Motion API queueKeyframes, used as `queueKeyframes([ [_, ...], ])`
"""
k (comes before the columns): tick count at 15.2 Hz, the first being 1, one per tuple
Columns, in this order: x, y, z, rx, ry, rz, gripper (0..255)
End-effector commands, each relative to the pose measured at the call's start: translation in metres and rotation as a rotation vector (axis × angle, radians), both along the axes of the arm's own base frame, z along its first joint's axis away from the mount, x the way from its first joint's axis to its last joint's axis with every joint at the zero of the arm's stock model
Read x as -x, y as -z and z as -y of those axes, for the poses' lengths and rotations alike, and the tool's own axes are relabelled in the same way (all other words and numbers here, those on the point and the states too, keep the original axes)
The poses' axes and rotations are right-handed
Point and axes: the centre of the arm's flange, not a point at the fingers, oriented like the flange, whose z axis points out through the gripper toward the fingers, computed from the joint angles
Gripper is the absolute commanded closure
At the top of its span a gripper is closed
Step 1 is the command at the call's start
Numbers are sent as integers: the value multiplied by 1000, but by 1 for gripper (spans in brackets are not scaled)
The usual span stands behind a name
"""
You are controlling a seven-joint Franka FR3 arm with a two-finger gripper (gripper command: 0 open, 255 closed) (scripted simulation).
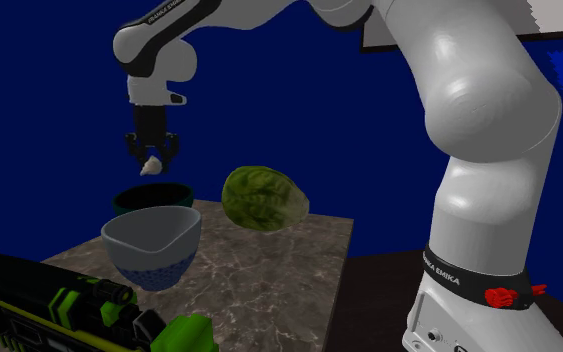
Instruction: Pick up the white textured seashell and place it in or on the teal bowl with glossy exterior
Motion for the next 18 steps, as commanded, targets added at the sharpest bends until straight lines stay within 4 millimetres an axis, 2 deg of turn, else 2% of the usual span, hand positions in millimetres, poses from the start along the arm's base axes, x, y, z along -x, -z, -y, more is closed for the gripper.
queueKeyframes([
  [1, 1, 11, -3, 1, 2, 0, 255],
  [9, 1, 52, -3, 1, 2, 0, 255],
  [17, 1, 52, -3, 1, 2, 0, 255],
  [18, 1, 52, -3, 1, 2, 0, 0],
])
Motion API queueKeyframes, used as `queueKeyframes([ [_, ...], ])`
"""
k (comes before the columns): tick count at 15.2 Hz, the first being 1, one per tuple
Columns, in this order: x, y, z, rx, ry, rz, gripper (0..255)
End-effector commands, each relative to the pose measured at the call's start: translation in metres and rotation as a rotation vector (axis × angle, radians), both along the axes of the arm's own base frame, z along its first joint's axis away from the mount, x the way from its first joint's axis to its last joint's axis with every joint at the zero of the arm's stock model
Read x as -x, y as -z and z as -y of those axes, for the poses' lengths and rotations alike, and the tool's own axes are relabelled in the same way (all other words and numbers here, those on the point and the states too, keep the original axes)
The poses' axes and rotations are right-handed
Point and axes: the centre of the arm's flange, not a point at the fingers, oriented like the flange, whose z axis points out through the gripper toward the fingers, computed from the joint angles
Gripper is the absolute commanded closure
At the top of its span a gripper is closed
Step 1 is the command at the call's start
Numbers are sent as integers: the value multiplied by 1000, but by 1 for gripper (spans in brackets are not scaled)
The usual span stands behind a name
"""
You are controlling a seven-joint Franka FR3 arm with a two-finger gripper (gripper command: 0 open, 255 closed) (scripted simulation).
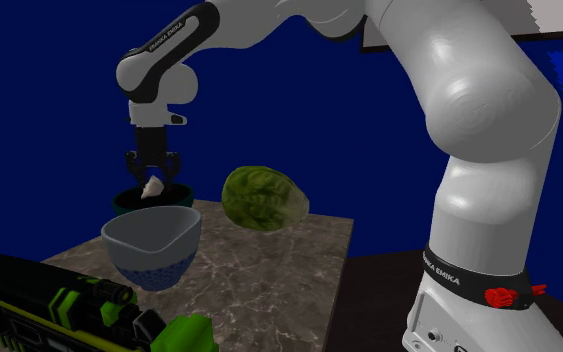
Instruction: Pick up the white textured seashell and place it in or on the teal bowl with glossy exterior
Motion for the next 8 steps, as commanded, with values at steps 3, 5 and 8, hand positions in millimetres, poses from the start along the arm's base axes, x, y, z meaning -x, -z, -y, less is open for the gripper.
queueKeyframes([
  [3, 0, 0, 0, 0, 0, 0, 0],
  [5, 0, 0, 0, 0, 0, 0, 0],
  [8, 0, -40, 1, 0, 0, 0, 0],
])
